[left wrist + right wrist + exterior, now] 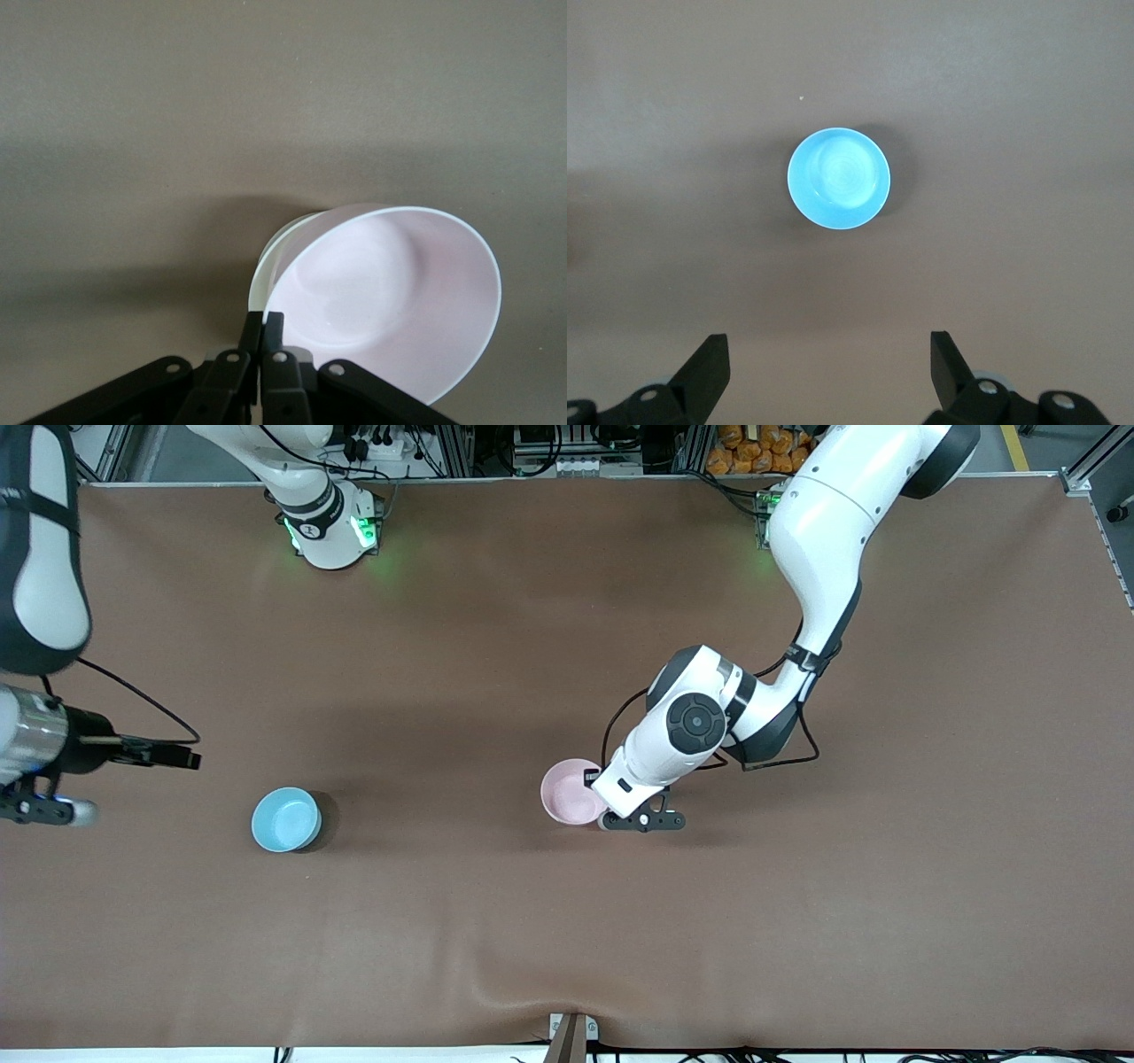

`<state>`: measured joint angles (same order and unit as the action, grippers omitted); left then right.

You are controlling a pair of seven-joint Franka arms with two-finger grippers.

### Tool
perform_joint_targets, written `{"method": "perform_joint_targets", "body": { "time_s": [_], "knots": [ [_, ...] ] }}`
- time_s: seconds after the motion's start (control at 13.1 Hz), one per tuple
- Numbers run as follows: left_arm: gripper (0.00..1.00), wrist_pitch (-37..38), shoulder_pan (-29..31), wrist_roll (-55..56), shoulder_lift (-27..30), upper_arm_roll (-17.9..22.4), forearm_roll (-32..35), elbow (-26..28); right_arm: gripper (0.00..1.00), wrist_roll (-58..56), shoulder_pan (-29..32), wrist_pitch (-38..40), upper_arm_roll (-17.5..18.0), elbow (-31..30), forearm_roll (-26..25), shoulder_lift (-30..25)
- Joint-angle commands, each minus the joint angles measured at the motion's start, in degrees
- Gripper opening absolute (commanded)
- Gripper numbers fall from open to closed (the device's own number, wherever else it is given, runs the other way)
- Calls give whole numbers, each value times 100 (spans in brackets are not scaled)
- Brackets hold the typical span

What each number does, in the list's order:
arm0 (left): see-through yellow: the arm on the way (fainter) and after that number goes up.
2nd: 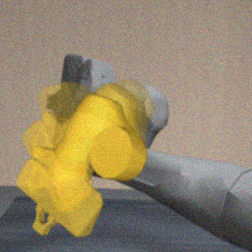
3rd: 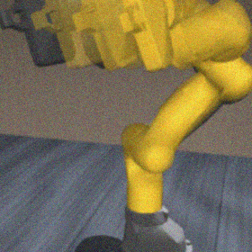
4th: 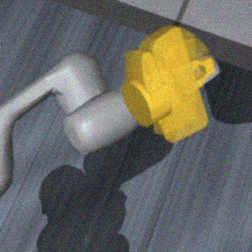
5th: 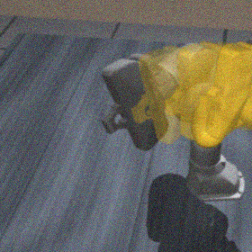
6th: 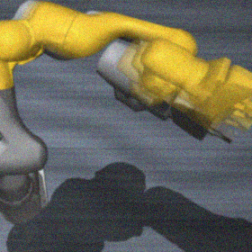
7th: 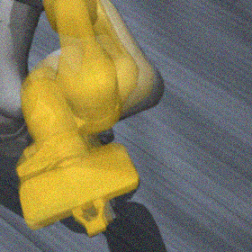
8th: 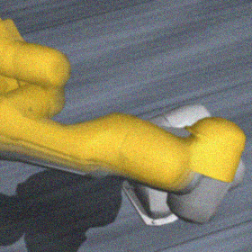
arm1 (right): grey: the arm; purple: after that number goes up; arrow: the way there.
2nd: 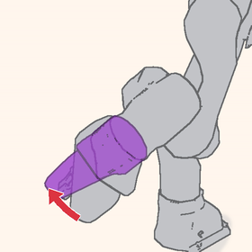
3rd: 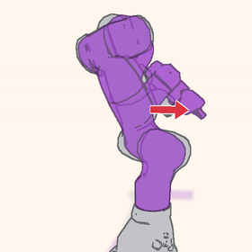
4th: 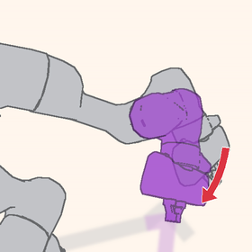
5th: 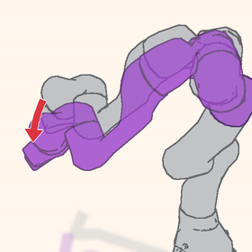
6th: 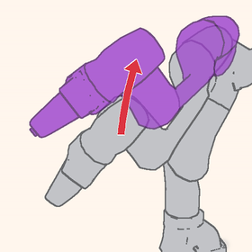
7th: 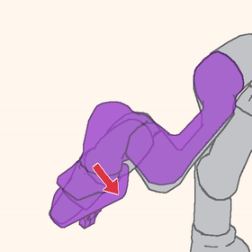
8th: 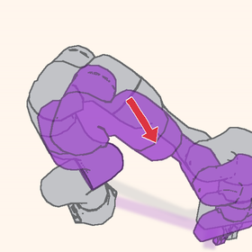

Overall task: Stack pink and blue bowls on white bowl
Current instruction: 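Lower the pink bowl into the white bowl while the right gripper reaches the blue bowl, then open the left gripper while the right gripper grasps the blue bowl rim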

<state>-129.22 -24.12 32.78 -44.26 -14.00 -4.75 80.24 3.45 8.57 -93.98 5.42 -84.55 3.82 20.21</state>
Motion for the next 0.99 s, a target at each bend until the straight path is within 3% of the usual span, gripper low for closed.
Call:
{"method": "perform_joint_targets", "body": {
  "time_s": [0.0,0.53,0.91],
  "knots": [
    [0,-59,-23,-70,-135,20,-270,-131,100,-37,-40,73,3,106,-74,228],
    [0,-77,-5,-342,-162,29,-474,-114,100,-257,-92,-154,3,1,-30,940],
    [0,-77,-14,-404,-284,46,-465,-114,100,-354,-22,-1683,-5,-1194,-83,950]
  ]
}}
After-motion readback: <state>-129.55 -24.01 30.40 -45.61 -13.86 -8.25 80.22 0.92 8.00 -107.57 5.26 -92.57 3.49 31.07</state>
